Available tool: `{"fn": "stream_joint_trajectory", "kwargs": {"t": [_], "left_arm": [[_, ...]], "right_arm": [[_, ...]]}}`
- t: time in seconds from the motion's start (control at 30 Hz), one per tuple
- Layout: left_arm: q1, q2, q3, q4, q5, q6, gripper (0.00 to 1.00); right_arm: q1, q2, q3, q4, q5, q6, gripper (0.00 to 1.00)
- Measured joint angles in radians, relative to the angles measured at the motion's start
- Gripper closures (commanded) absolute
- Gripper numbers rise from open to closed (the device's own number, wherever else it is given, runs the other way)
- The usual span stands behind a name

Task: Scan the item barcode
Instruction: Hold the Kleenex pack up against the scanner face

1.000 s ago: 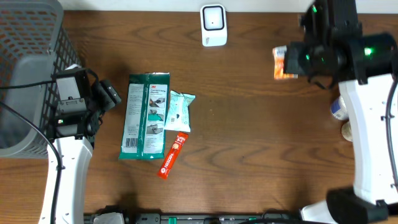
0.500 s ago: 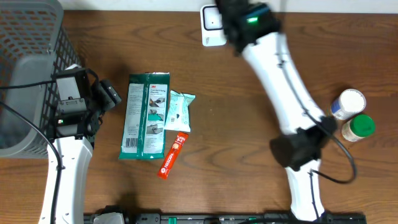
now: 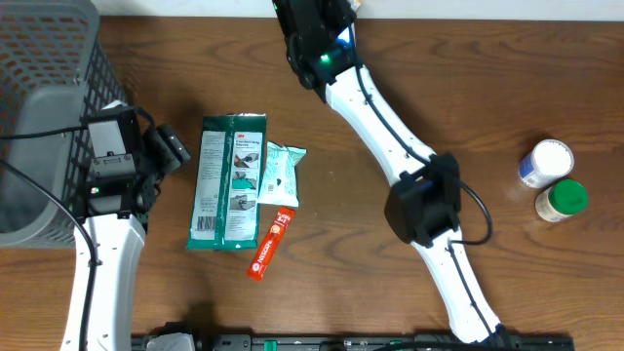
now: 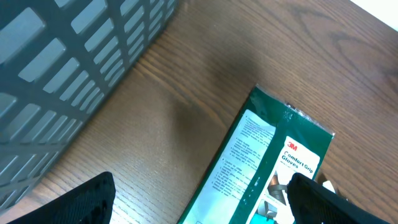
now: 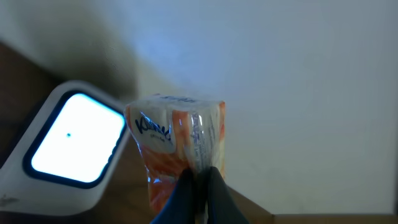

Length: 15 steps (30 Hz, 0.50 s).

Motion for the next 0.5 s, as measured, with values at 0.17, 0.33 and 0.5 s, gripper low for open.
{"fn": "stream_joint_trajectory", "kwargs": {"t": [0.17,0.33,0.5], "left_arm": [[0.000,0.000,0.000,0.000,0.000,0.000,0.12],[0.000,0.000,0.000,0.000,0.000,0.000,0.12],[0.000,0.000,0.000,0.000,0.000,0.000,0.12]], "right_arm": [[-0.008,0.092,0.000,0.029,-0.024,-0.063,0.99],[-0.008,0.142,0.000,0.038,-0.051,-0.101,0.99],[-0.009,0.144,0.002,0.060,-0.056,-0.109,0.99]]}}
